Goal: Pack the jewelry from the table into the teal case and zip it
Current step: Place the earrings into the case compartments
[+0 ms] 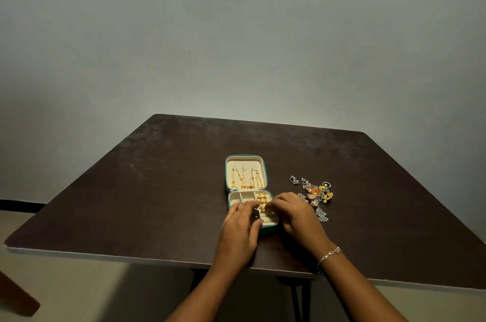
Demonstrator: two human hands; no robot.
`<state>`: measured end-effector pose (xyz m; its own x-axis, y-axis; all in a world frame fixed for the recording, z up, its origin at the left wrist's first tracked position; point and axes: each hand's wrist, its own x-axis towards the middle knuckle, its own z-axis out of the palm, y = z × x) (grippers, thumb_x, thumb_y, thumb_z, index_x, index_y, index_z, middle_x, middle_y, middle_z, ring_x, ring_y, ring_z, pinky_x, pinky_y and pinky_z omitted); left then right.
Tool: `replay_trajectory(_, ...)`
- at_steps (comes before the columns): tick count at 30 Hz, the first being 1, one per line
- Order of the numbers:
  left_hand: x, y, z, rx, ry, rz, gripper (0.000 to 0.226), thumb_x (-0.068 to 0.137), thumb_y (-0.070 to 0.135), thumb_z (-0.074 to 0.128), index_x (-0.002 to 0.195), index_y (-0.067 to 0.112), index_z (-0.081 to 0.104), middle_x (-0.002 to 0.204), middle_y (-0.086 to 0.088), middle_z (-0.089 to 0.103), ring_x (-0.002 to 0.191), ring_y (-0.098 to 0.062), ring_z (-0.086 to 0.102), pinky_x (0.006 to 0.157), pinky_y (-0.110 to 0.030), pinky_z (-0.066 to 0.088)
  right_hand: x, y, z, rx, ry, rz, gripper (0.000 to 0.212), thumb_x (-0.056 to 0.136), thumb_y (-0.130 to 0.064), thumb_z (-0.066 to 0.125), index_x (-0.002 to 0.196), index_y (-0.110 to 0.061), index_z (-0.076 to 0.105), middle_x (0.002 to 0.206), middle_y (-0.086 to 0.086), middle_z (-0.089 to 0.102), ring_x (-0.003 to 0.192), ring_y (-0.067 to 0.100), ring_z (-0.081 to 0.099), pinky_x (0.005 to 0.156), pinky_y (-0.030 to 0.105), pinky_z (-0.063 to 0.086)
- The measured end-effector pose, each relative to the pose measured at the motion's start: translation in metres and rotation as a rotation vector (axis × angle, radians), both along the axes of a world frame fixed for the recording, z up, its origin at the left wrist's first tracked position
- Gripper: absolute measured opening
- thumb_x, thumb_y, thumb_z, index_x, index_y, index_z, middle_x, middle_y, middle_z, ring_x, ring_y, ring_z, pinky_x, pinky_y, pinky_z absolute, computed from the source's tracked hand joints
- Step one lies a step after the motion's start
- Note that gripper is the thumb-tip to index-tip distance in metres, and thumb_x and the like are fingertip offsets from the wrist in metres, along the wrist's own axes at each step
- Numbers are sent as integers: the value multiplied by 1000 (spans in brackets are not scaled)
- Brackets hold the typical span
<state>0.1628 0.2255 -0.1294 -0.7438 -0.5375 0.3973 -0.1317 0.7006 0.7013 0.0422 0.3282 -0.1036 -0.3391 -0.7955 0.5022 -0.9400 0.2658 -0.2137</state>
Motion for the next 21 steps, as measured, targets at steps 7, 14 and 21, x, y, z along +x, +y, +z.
replay_trajectory(7,2,1,3,8,-4,-5,34,90,18,54,124,19,52,128,-1,55,126,-21,41,103,-36,39,1,4,-4,-53,-70,16,34,69,-3,51,96,-11,68,93,6,66,86,23,60,66,34,51)
replay_trajectory(14,3,2,3,-87,13,-5,32,90,14,51,121,16,54,127,-1,57,123,-20,45,107,-33,35,1,30,-15,-52,-121,13,28,82,-30,45,98,-19,64,99,-4,60,93,5,50,76,13,41)
replay_trajectory(21,3,0,2,-101,21,5,34,90,11,51,123,16,54,128,0,56,123,-17,46,105,-36,39,-50,67,-9,-254,-201,-272,15,84,-19,56,89,-14,68,91,-1,62,92,12,52,75,19,38)
